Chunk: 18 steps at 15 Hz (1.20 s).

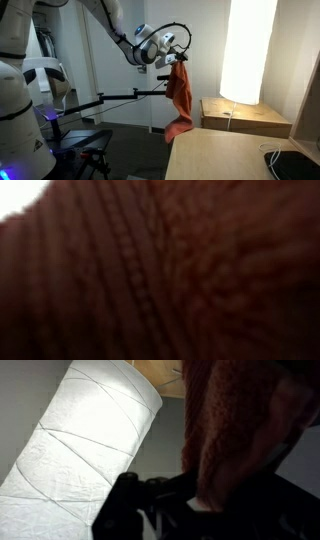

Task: Unfold the orange towel

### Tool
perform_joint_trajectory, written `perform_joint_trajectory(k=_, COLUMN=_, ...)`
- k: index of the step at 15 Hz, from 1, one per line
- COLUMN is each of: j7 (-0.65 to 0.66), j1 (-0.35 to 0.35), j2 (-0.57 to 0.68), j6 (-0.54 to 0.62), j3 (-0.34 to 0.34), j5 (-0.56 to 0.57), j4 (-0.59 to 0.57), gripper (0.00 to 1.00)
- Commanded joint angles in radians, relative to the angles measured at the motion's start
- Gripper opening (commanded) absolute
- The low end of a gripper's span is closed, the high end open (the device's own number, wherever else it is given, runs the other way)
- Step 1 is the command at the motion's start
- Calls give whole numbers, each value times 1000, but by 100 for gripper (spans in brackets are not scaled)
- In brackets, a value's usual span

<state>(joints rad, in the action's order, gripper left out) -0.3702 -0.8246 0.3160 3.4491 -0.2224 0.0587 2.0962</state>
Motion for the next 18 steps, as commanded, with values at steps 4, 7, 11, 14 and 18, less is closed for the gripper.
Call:
perform_joint_trajectory(k=4, j7=-28, j1=-56, j2=-10, j6=-11, j3=-35, j5=-6, j4=-48, gripper=0)
perform_joint_trajectory(k=7, j7=-24, j1=-68, j2=-10, j6=-7, j3=-46, j5=-8, j4=-55, gripper=0)
perform_joint_trajectory(k=11, j7=0, j1=-53, j2=-1, j6=0, j3=-34, j5=0, j4=-45, gripper=0)
perform_joint_trajectory(k=14, j7=0, j1=-53, j2=-1, j6=0, j3=-35, j5=0, j4=-45, gripper=0)
perform_joint_trajectory(k=18, j7=0, j1=-53, j2=-1, j6=0, j3=-35, j5=0, j4=-45, gripper=0)
